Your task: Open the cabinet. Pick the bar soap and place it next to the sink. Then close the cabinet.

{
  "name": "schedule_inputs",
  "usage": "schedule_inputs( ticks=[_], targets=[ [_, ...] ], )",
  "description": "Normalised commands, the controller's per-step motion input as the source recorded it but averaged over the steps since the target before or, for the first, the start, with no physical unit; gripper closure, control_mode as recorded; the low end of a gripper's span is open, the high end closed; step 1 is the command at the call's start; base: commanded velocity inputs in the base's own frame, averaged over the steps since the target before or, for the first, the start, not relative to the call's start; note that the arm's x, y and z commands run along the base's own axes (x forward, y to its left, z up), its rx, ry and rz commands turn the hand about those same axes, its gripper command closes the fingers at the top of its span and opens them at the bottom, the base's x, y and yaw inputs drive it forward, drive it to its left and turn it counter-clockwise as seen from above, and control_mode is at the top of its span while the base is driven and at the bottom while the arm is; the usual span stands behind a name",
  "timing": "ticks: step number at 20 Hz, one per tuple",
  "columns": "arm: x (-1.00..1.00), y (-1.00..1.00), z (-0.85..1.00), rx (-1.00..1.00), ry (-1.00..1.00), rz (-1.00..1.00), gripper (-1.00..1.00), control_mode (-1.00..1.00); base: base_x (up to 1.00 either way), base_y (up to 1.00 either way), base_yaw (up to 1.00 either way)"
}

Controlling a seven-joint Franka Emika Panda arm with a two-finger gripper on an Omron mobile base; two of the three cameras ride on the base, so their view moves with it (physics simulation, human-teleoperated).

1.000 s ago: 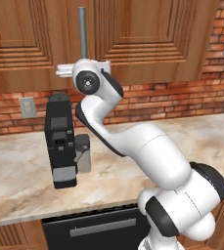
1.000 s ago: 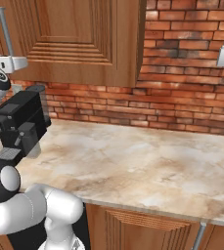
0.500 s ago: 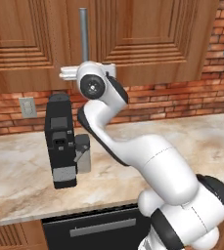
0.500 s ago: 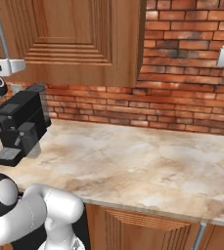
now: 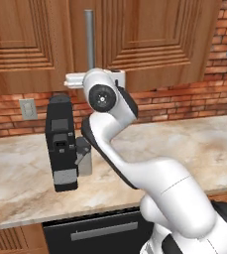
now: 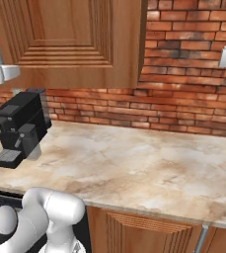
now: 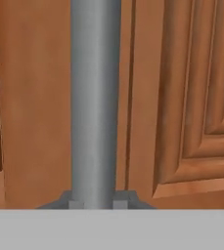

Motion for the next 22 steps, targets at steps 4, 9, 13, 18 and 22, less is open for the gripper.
schedule_inputs(
  ticks=[4, 9, 13, 18, 22],
  targets=[
    [-0.6, -0.45, 0.0, 0.0, 0.0, 0.0, 1.0, -1.0, 0.0, 0.0, 0.0],
    [-0.66, -0.56, 0.0, 0.0, 0.0, 0.0, 1.0, -1.0, 0.0, 0.0, 0.0],
    [-0.73, -0.59, 0.0, 0.0, 0.01, 0.0, 1.0, -1.0, 0.0, 0.0, 0.0],
    [-0.63, -0.62, 0.0, 0.0, 0.04, 0.02, 1.0, -1.0, 0.0, 0.0, 0.0],
    [-0.59, -0.68, 0.0, 0.0, 0.03, 0.02, 1.0, -1.0, 0.0, 0.0, 0.0]
  ],
)
